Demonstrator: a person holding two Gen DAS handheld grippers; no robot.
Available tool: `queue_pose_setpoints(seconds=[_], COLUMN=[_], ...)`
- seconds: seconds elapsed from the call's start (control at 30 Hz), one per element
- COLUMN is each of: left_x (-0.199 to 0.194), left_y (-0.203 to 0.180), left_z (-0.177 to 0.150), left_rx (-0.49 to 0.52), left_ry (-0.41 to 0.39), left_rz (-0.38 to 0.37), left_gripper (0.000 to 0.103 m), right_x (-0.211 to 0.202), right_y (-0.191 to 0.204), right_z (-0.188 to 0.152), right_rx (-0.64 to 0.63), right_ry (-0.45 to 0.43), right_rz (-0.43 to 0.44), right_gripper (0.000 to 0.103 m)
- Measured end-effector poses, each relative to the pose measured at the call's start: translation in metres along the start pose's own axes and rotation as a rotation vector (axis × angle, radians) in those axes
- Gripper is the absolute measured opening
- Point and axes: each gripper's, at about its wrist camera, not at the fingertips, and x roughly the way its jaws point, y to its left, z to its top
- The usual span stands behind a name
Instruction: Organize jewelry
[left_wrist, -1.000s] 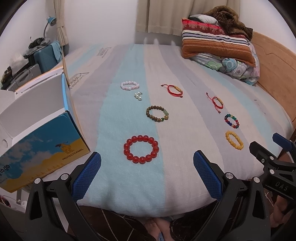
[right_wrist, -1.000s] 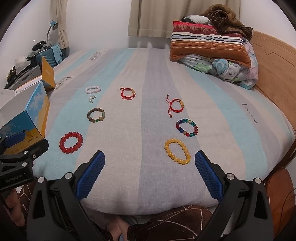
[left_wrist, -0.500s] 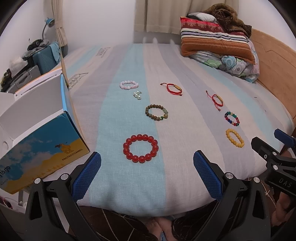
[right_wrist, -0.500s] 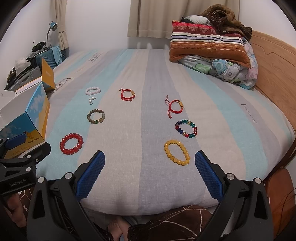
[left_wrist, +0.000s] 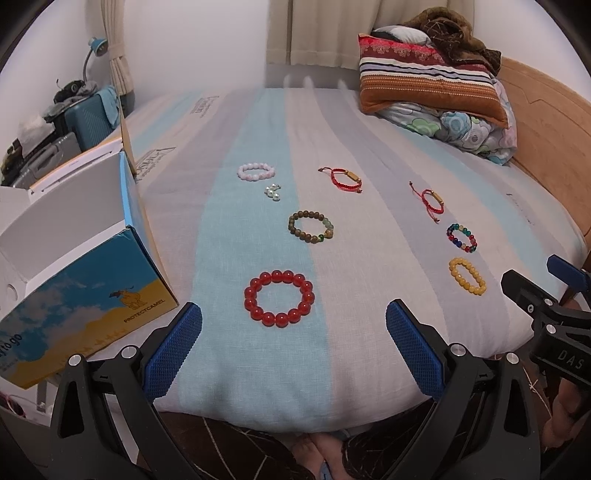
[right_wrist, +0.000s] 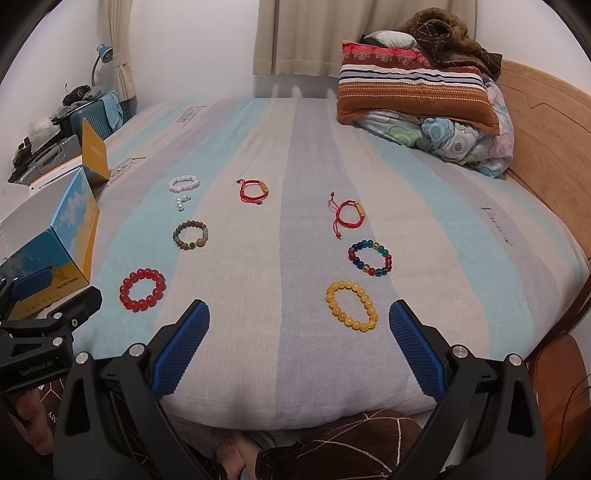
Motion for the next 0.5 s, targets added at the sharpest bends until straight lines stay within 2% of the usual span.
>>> queue_pose_setpoints(seconds=[0.5], left_x=[0.0032], left_y=[-0.0018], left_z=[-0.0004], left_rx=[0.003], left_ry=[0.008], left_rz=[0.004], left_gripper=[0.097], right_x=[0.0024], right_y=[-0.0026], right_z=[-0.0019], right_rx=[0.005], right_ry=[0.004], right_rz=[-0.01], right_gripper=[0.094])
